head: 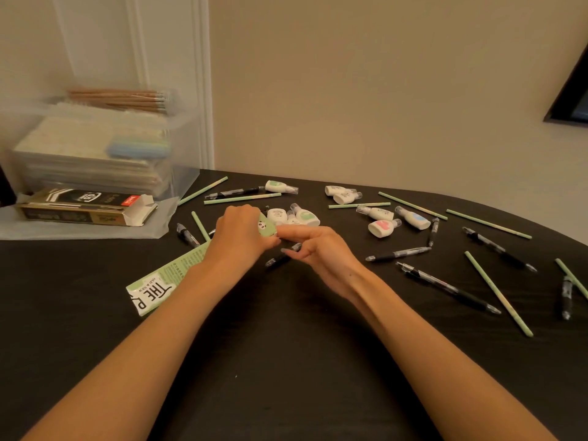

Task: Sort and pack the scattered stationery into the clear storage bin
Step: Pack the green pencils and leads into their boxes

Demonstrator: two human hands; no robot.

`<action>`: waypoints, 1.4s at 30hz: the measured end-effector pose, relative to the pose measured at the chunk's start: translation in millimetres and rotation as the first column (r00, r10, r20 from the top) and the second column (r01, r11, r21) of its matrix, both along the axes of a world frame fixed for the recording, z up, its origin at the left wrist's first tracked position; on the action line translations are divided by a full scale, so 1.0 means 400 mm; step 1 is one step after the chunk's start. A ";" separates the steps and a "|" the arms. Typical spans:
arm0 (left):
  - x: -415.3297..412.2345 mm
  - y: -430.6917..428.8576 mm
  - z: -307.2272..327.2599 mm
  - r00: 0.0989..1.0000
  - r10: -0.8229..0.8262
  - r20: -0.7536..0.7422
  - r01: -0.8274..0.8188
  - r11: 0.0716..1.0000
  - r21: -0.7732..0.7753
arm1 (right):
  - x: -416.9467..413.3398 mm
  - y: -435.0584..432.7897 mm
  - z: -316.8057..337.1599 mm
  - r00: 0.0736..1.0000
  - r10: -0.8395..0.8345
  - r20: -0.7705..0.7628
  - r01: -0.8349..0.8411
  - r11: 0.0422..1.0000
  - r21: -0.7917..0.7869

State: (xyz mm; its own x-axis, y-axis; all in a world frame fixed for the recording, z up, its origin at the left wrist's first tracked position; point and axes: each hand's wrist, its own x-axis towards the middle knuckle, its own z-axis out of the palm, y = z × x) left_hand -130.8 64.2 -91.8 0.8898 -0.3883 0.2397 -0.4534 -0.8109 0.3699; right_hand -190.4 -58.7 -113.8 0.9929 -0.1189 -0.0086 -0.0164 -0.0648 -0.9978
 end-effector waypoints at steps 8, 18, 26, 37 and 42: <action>0.078 0.077 0.030 0.984 0.178 -0.005 -0.177 0.979 -0.097 | 0.089 0.040 0.031 0.945 -0.301 -0.125 0.308 0.951 0.039; 0.159 0.128 -0.005 0.963 0.259 -0.073 -0.267 0.953 -0.144 | 0.219 0.184 -0.021 0.974 -0.144 -0.178 -0.018 0.728 -0.686; 0.144 0.115 -0.007 0.967 0.253 -0.013 -0.253 0.962 -0.106 | 0.207 0.169 0.017 0.957 -0.148 -0.252 -0.064 0.734 -0.676; -0.024 -0.099 0.009 0.997 0.014 0.081 -0.007 0.996 -0.087 | -0.040 -0.099 0.095 0.922 -0.313 -0.228 0.205 0.895 -0.396; -0.152 -0.260 0.015 0.984 -0.152 0.093 0.156 0.987 -0.036 | -0.189 -0.254 0.095 0.847 -0.494 -0.195 0.365 0.808 -0.462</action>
State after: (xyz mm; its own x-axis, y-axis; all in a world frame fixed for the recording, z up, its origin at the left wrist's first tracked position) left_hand -191.4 -39.9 -85.9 0.7946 -0.5063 0.3350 -0.6042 -0.7132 0.3553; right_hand -265.9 -160.2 -75.9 0.7944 -0.5895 -0.1462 -0.4229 -0.3640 -0.8298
